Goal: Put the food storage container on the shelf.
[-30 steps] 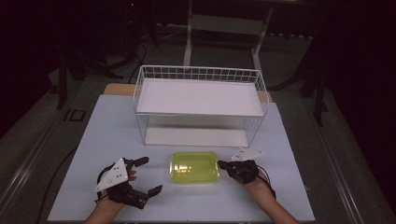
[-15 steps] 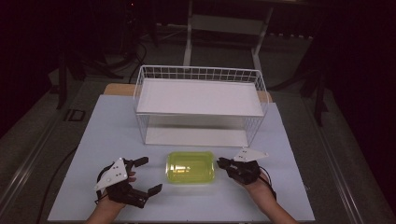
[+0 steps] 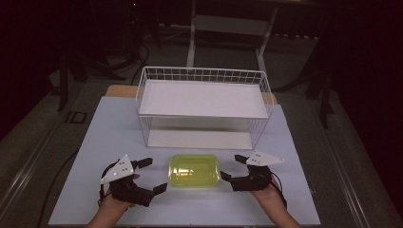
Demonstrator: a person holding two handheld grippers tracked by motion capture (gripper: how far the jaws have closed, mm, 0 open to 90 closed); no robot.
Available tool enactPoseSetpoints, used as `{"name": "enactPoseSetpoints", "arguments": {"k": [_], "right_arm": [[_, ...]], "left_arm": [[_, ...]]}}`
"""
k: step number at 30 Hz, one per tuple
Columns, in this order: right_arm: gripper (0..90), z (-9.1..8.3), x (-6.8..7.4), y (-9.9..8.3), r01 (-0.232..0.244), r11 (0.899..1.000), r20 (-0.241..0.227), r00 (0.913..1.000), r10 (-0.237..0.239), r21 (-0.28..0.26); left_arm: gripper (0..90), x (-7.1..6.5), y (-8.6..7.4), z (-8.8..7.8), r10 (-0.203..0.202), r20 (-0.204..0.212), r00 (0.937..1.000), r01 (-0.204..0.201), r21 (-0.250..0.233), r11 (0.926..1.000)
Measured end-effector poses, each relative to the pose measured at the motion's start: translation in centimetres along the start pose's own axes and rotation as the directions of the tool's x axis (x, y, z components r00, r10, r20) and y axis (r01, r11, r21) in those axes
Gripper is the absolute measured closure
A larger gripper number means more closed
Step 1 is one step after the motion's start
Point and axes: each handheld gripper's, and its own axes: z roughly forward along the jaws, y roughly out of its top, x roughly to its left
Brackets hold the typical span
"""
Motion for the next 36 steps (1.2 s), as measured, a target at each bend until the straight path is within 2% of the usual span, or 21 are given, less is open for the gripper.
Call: {"name": "enactPoseSetpoints", "arguments": {"k": [2,3,6,7,8,10,12,14,15,17,19,20,21,22,26,27,30,32,33,34,36], "right_arm": [[16.6,0.0,0.0,0.3,-0.017,1.000,-0.009,0.9998,0.017,0.005],[17.2,0.0,0.1,0.3,-0.017,1.000,-0.001,0.9999,0.017,-0.013],[17.9,-0.2,0.2,0.7,-0.015,0.998,-0.007,0.9999,0.014,-0.067],[17.9,-0.2,0.2,0.9,-0.028,0.998,0.001,0.9996,0.028,-0.061],[17.9,-0.1,0.3,1.2,-0.031,0.999,0.013,0.9994,0.031,-0.011],[17.9,0.1,0.3,1.4,-0.030,1.000,0.024,0.9993,0.030,0.006],[17.8,0.5,0.4,1.6,-0.044,0.998,0.032,0.9986,0.043,0.038],[14.0,0.8,0.4,1.6,-0.068,0.997,0.018,0.9976,0.067,0.034],[11.3,1.0,0.5,1.7,-0.071,0.996,0.022,0.9973,0.071,0.043],[11.3,1.6,0.9,1.7,-0.088,0.994,0.067,0.9942,0.084,0.059],[11.3,2.1,1.2,1.7,-0.111,0.991,0.078,0.9913,0.106,0.073],[11.3,2.4,1.3,1.7,-0.121,0.989,0.075,0.9905,0.115,0.083],[11.4,2.6,1.3,1.7,-0.125,0.988,0.069,0.9906,0.119,0.094],[12.7,2.9,1.4,1.5,-0.139,0.986,0.071,0.9887,0.132,0.096],[21.0,3.8,1.3,1.0,-0.194,0.972,0.067,0.9801,0.187,0.134],[21.9,4.1,1.2,0.9,-0.209,0.967,0.071,0.9772,0.200,0.146],[27.4,4.5,1.2,0.4,-0.247,0.953,0.084,0.9683,0.235,0.173],[33.6,4.9,1.1,0.0,-0.262,0.946,0.086,0.9644,0.250,0.192],[34.4,5.0,1.0,-0.1,-0.270,0.942,0.091,0.9621,0.257,0.199],[40.1,5.2,1.0,-0.4,-0.283,0.935,0.093,0.9585,0.269,0.211],[47.2,5.3,1.0,-0.5,-0.286,0.933,0.105,0.9575,0.269,0.218]], "left_arm": [[0.7,0.0,0.6,0.3,-0.032,0.011,0.9994,0.032,0.024,0.9992],[0.7,0.0,0.9,0.4,-0.049,0.027,0.9984,0.048,0.034,0.9982],[0.7,-0.2,1.4,0.9,-0.030,0.015,0.9994,0.029,0.068,0.9973],[0.6,-0.2,1.6,1.2,-0.021,0.015,0.9997,0.020,0.080,0.9966],[0.6,-0.3,1.7,1.4,-0.013,0.011,0.9999,0.011,0.093,0.9956],[0.7,-0.2,1.8,1.9,-0.018,0.007,0.9998,0.017,0.117,0.9930],[0.7,0.0,1.7,2.6,-0.051,-0.003,0.9987,0.051,0.135,0.9895],[0.7,0.4,1.6,3.3,-0.082,-0.017,0.9965,0.084,0.157,0.9840],[0.7,0.6,1.5,3.6,-0.111,-0.027,0.9935,0.114,0.170,0.9789],[0.7,1.1,1.2,4.1,-0.164,-0.042,0.9856,0.169,0.187,0.9678],[0.7,1.7,1.0,4.6,-0.207,-0.067,0.9759,0.217,0.210,0.9534],[1.6,1.9,0.8,4.8,-0.224,-0.068,0.9721,0.234,0.213,0.9487],[6.7,2.1,0.6,4.9,-0.250,-0.078,0.9650,0.261,0.212,0.9416],[12.4,2.2,0.5,5.0,-0.260,-0.093,0.9611,0.274,0.213,0.9378],[16.4,3.0,-0.2,5.6,-0.329,-0.138,0.9342,0.354,0.250,0.9012],[20.1,3.1,-0.3,5.7,-0.341,-0.147,0.9285,0.369,0.255,0.8940],[26.5,3.3,-0.7,6.0,-0.353,-0.165,0.9208,0.387,0.274,0.8806],[32.7,3.6,-0.9,6.1,-0.370,-0.177,0.9122,0.407,0.278,0.8703],[35.5,3.7,-1.1,6.2,-0.378,-0.183,0.9075,0.417,0.290,0.8612],[41.0,3.9,-1.2,6.2,-0.386,-0.178,0.9052,0.423,0.289,0.8588],[49.1,4.1,-1.5,6.3,-0.394,-0.169,0.9033,0.428,0.303,0.8514]]}}
